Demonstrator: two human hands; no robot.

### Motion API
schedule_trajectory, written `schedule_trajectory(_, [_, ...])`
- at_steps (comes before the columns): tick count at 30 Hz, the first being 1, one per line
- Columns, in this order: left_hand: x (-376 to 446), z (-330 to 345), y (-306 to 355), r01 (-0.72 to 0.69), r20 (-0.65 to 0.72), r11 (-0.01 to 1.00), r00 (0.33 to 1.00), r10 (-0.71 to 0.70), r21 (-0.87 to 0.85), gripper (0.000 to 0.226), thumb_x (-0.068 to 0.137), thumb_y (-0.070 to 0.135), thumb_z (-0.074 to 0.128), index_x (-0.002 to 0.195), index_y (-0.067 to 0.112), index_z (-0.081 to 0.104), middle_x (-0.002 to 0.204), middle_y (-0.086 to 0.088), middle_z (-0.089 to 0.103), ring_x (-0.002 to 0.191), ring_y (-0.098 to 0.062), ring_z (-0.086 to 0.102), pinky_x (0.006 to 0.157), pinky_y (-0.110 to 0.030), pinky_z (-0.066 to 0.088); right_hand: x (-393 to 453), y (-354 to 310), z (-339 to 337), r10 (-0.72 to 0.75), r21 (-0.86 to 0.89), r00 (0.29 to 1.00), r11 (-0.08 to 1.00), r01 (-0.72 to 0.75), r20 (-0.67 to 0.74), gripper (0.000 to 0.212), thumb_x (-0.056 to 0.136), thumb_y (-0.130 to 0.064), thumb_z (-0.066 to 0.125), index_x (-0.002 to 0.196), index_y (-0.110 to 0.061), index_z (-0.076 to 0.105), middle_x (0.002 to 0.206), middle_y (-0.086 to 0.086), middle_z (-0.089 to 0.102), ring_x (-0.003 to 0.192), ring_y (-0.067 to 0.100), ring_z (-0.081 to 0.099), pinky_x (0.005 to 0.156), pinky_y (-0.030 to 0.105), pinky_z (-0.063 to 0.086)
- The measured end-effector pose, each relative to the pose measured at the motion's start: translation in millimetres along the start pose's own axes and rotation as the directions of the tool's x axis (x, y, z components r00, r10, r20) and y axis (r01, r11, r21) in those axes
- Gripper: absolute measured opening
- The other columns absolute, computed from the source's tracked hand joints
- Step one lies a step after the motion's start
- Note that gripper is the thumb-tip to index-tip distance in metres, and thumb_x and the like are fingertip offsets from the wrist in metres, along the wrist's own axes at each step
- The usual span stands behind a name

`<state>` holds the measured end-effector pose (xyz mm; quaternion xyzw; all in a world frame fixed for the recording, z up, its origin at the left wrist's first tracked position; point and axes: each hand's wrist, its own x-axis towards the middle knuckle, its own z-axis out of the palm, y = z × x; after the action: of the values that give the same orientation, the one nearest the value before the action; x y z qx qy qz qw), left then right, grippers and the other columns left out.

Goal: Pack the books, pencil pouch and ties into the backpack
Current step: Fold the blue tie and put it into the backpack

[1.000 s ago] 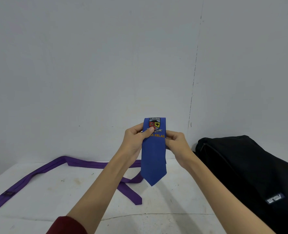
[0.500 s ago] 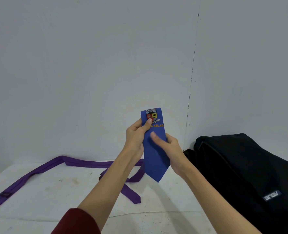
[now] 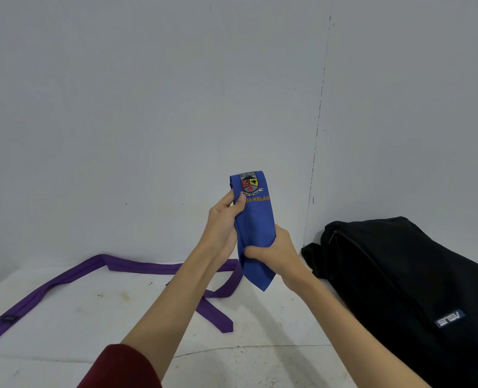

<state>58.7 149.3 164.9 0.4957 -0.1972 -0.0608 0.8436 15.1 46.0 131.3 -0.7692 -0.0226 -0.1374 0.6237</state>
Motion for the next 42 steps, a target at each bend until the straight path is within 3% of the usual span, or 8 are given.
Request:
schedule_trajectory(4, [0, -3, 3, -0.004, 0.001, 0.999, 1.0, 0.004, -0.042, 0.03, 0.098, 0.012, 0.045, 0.125, 0.011, 0.056, 0.11, -0.006, 0.066, 0.093, -0.019, 0.065, 0.082, -0.031, 0.055, -1, 4, 2, 0.024, 0.051, 1.0, 0.998, -0.024, 0.007, 0.033, 0.076, -0.008, 0.075, 0.088, -0.025, 0.05, 0.086, -0.008, 0.059, 0.075, 0.009, 0.057, 0.06, 0.018, 0.049])
schedule_trajectory(11, [-2, -12, 13, 0.051, 0.145, 0.999, 0.988, -0.05, -0.001, 0.025, 0.098, 0.015, 0.044, 0.114, 0.015, 0.062, 0.107, -0.004, 0.069, 0.094, -0.018, 0.067, 0.083, -0.033, 0.056, -1, -4, -8, -0.049, 0.22, 0.996, 0.974, 0.063, -0.071, 0.057, 0.063, -0.039, 0.078, 0.11, -0.027, 0.047, 0.114, -0.008, 0.059, 0.099, 0.009, 0.06, 0.073, 0.023, 0.052])
schedule_trajectory(15, [-3, -13, 14, 0.06, 0.162, 0.998, 0.985, -0.06, 0.007, 0.026, 0.098, 0.016, 0.043, 0.117, 0.015, 0.061, 0.111, -0.008, 0.068, 0.096, -0.021, 0.066, 0.084, -0.035, 0.056, 5, -10, -11, -0.143, 0.086, 0.966, 0.983, 0.164, -0.215, 0.034, 0.078, -0.035, 0.072, 0.1, -0.018, 0.052, 0.101, -0.007, 0.06, 0.088, 0.007, 0.057, 0.068, 0.017, 0.046])
schedule_trajectory(22, [-5, -8, 11, 0.027, 0.151, 0.994, 0.988, -0.043, 0.105, 0.028, 0.098, 0.018, 0.045, 0.12, 0.013, 0.06, 0.117, -0.011, 0.066, 0.1, -0.024, 0.065, 0.088, -0.036, 0.055, 11, -21, -16, -0.084, 0.254, 0.996, 0.964, 0.083, -0.008, 0.018, 0.085, -0.03, 0.066, 0.1, -0.02, 0.065, 0.101, -0.001, 0.071, 0.09, 0.014, 0.067, 0.08, 0.025, 0.055])
schedule_trajectory(26, [-6, -8, 8, -0.011, 0.101, 0.984, 0.995, -0.007, 0.175, 0.024, 0.097, 0.019, 0.045, 0.115, 0.018, 0.063, 0.113, -0.007, 0.068, 0.1, -0.022, 0.065, 0.091, -0.037, 0.052, 11, -22, -14, -0.066, 0.282, 0.997, 0.957, 0.071, -0.026, 0.023, 0.084, -0.028, 0.067, 0.103, -0.015, 0.064, 0.105, 0.003, 0.07, 0.093, 0.017, 0.066, 0.083, 0.03, 0.054])
schedule_trajectory(31, [-9, -7, 9, -0.061, 0.056, 0.967, 0.997, 0.048, 0.246, 0.025, 0.1, 0.022, 0.042, 0.113, 0.026, 0.062, 0.105, 0.005, 0.07, 0.09, -0.012, 0.066, 0.08, -0.028, 0.053, 11, -17, -10, -0.023, 0.213, 0.992, 0.976, 0.049, -0.123, 0.024, 0.083, -0.032, 0.068, 0.092, -0.012, 0.059, 0.096, 0.003, 0.067, 0.087, 0.019, 0.063, 0.076, 0.03, 0.049])
schedule_trajectory(38, [-12, -1, 12, -0.03, 0.089, 0.973, 0.996, 0.01, 0.227, 0.03, 0.1, 0.033, 0.034, 0.107, 0.026, 0.063, 0.1, 0.004, 0.072, 0.096, -0.017, 0.064, 0.093, -0.036, 0.048, 9, -11, -15, 0.065, 0.343, 0.991, 0.934, -0.102, 0.12, 0.044, 0.086, -0.045, 0.06, 0.112, -0.009, 0.065, 0.109, 0.009, 0.07, 0.101, 0.029, 0.066, 0.091, 0.041, 0.053])
schedule_trajectory(42, [-13, -2, 13, -0.018, 0.113, 0.961, 0.993, -0.014, 0.276, 0.034, 0.101, 0.035, 0.03, 0.104, 0.031, 0.063, 0.097, 0.011, 0.072, 0.096, -0.011, 0.063, 0.091, -0.032, 0.047, 10, -13, -16, 0.059, 0.339, 0.997, 0.938, -0.073, 0.053, 0.052, 0.072, -0.046, 0.067, 0.111, -0.013, 0.057, 0.108, 0.005, 0.069, 0.092, 0.021, 0.068, 0.081, 0.034, 0.056])
